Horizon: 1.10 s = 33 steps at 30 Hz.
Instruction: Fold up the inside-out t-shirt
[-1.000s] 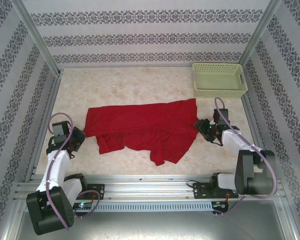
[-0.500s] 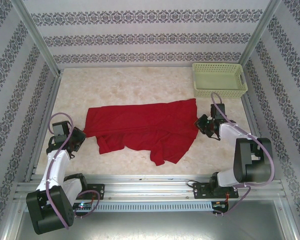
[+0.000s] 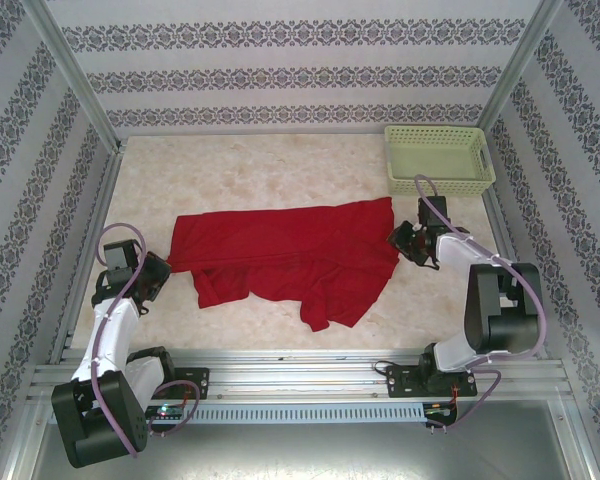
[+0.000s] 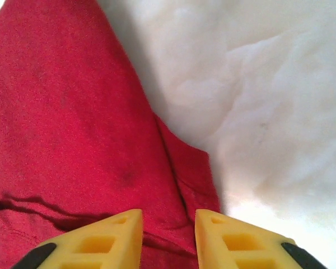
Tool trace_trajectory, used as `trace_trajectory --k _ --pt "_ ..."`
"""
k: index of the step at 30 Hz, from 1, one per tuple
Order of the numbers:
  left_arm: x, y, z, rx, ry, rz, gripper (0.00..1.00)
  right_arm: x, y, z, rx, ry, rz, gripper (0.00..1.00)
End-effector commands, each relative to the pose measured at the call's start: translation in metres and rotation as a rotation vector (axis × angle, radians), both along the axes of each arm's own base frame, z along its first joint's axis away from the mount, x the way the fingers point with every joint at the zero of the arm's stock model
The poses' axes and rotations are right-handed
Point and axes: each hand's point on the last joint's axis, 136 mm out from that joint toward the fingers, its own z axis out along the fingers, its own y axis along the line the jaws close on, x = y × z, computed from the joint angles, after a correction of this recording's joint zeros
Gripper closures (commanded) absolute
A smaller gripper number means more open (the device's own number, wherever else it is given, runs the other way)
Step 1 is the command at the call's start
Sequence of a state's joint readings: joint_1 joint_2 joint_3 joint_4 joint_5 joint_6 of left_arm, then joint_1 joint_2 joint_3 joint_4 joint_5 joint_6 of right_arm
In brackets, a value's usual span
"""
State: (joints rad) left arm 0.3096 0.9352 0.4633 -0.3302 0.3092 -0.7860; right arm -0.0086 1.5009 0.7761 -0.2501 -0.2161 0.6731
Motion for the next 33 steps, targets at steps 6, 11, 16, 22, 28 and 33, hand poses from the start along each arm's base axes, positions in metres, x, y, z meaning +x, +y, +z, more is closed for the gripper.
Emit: trace_trajectory --k 6,11,16,22,28,33 --pt "0.005 0.006 0.011 0.033 -0.024 -0.004 1.00 -0.045 -0.007 -0.007 -0.113 0.089 -0.048 0.63" --pt "0.006 0.007 0.012 0.032 -0.025 -0.006 1.00 -0.054 0.007 -0.012 -0.032 0.092 -0.080 0.57" --pt "0.007 0.006 0.013 0.031 -0.028 -0.008 1.00 -0.044 0.011 -0.005 -0.021 0.038 -0.090 0.59" --pt "0.006 0.006 0.012 0.034 -0.027 -0.010 1.00 -0.033 0.022 -0.008 0.031 0.048 -0.078 0.65" --pt "0.004 0.006 0.012 0.036 -0.026 -0.007 1.00 -0.039 0.021 -0.008 0.026 0.066 -0.095 0.53" --pt "0.005 0.007 0.013 0.035 -0.031 -0.005 1.00 -0.040 0.024 -0.013 0.047 0.076 -0.096 0.54"
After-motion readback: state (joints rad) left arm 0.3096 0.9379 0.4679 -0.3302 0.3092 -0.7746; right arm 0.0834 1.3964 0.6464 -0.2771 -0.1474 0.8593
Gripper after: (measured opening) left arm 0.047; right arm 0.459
